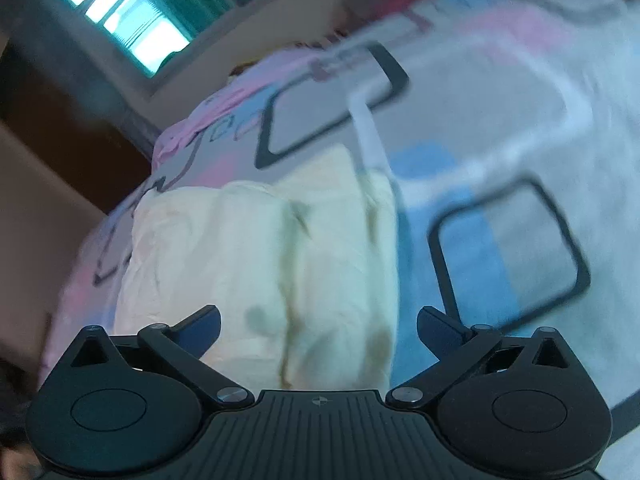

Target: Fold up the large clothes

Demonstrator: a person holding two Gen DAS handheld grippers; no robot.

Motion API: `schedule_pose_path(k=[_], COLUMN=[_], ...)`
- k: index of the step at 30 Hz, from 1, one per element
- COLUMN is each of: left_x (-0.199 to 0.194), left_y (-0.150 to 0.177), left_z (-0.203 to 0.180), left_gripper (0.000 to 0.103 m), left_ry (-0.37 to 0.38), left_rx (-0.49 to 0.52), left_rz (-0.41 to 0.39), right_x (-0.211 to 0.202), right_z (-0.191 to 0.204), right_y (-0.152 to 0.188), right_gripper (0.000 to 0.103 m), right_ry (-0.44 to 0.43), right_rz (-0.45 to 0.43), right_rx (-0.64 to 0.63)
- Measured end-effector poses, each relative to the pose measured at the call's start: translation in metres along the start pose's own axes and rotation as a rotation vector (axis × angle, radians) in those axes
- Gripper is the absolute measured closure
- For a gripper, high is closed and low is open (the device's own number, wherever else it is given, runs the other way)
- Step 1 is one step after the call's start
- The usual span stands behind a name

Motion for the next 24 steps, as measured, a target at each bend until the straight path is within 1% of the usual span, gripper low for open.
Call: schedule_pose_path(k=[1,3,6,8,12,17,20,24], left_x=[0.001,0.002,0.003,0.003,0.004,0.006,0.01,0.02], left_y=[0.001,0.0,-0.001,-0.001,0.002,0.003,0.001,0.0], left_z=[0.001,0.001,-0.001,-0.004,-0.005,-0.006,-0.002,0.006], left_gripper=[0.001,0.001,0.001,0.001,0.001,0.001,0.002,0.003], left_ry=[0.005,0.003,-0.002,-0.011,-0.015,-0.008,0.02,0.111], left_rx=[-0.008,-0.011,-0.007,-0.002,-0.004,-0.013,-0.022,-0.07], left_rz=[0.004,0.008,0.014,0.013,0.012,0.015,0.024,0.041], right_x=[0.002,0.005,0.011,0.019,0.02,0.023,0.029,0.034], right_z=[-0.006,-0.015,-0.021,-0.026,-0.032,-0.036,-0.032,-0.031], right_y=[0.002,0.006,0.014,0.019,0.019,0.012,0.007,0.002], right_gripper=[0.0,0.0,0.0,0.0,0.0,0.0,0.0,0.0], right_ry=[-0.034,-0.076,-0.122,-0.137,-0.168,-0.21,-0.217,-0.231], right_rz=[0.016,0.04,0.06,0.092,0.084,0.108,0.133,0.157], right_rx=[0.023,0.041,0.011,0.015,0.011,-0.017,-0.037,-0.073])
Point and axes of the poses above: each gripper's, at about its wrist camera, not at the fingertips, and x roughly the way its jaws point, z to its left, y to its underside, the point moved 3 cm from there along x, roughly the way its jaws point, and after that the axes turned 11 degrees about z, right-handed, at the moved point
